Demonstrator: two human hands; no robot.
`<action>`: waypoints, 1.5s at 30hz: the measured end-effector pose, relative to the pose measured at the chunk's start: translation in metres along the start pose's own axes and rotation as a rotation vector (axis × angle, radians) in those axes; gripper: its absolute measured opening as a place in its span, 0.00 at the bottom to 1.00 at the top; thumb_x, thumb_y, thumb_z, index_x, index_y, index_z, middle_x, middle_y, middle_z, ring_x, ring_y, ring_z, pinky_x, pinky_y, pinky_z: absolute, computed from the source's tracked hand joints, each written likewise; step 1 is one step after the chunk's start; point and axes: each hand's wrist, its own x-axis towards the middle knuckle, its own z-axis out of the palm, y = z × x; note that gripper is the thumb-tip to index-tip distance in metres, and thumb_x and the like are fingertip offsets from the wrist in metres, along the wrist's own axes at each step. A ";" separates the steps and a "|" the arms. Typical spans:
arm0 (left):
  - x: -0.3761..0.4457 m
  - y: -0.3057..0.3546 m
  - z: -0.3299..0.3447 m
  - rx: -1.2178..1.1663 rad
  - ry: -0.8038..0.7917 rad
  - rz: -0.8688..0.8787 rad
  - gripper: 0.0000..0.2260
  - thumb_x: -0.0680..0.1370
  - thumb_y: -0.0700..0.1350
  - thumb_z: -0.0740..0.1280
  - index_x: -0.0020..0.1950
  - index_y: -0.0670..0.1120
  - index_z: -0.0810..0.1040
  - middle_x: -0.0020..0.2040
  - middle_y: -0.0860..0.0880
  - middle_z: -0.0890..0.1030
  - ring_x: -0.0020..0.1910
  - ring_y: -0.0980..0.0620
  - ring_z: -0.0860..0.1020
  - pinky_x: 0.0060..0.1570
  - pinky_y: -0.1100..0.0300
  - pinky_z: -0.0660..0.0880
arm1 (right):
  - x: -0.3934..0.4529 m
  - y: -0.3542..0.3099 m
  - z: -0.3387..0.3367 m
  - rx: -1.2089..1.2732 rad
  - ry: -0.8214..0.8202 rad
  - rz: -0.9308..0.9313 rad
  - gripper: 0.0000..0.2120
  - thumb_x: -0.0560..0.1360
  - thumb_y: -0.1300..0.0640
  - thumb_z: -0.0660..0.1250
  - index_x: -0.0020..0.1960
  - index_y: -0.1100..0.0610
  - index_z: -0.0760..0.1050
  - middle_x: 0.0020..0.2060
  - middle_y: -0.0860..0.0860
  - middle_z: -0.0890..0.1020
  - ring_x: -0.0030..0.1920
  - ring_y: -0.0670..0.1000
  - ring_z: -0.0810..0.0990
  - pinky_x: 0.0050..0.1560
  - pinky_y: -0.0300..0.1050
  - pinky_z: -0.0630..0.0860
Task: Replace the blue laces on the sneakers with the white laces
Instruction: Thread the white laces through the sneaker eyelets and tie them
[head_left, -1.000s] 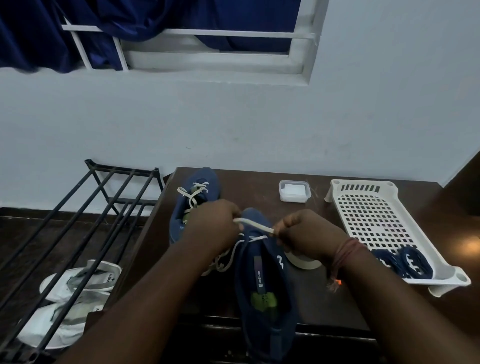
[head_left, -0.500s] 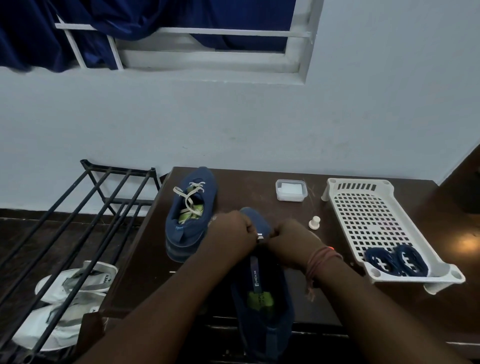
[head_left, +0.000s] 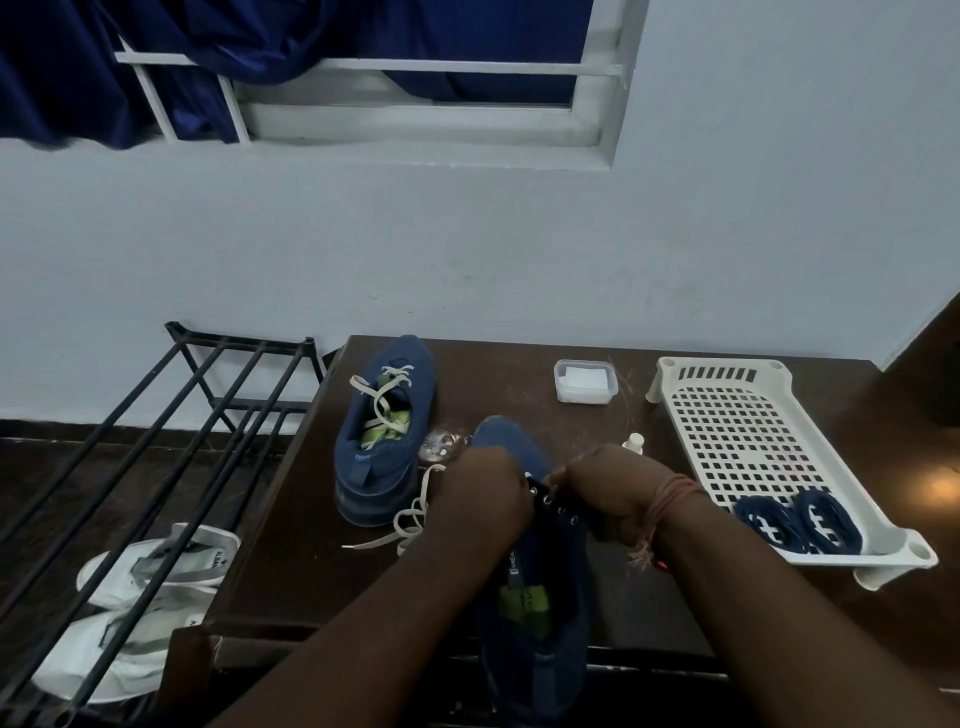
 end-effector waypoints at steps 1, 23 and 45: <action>0.000 0.001 0.000 0.001 -0.001 -0.001 0.11 0.77 0.46 0.64 0.40 0.43 0.81 0.33 0.48 0.75 0.33 0.51 0.70 0.31 0.62 0.61 | 0.005 0.003 -0.001 0.159 -0.024 0.064 0.20 0.75 0.58 0.68 0.67 0.56 0.75 0.54 0.53 0.82 0.51 0.53 0.83 0.58 0.49 0.79; 0.011 -0.042 -0.067 0.012 -0.263 -0.270 0.10 0.78 0.48 0.65 0.51 0.44 0.83 0.49 0.46 0.84 0.52 0.45 0.82 0.54 0.51 0.80 | -0.004 0.004 -0.012 -0.082 0.402 -0.311 0.05 0.77 0.59 0.64 0.49 0.57 0.78 0.43 0.53 0.83 0.44 0.53 0.81 0.49 0.47 0.78; -0.003 -0.014 -0.064 -0.025 -0.325 -0.127 0.11 0.81 0.42 0.63 0.58 0.36 0.76 0.54 0.39 0.79 0.56 0.41 0.78 0.44 0.54 0.71 | -0.016 0.002 -0.003 -0.253 0.183 -0.233 0.11 0.77 0.51 0.65 0.51 0.57 0.81 0.47 0.55 0.83 0.46 0.54 0.81 0.49 0.45 0.77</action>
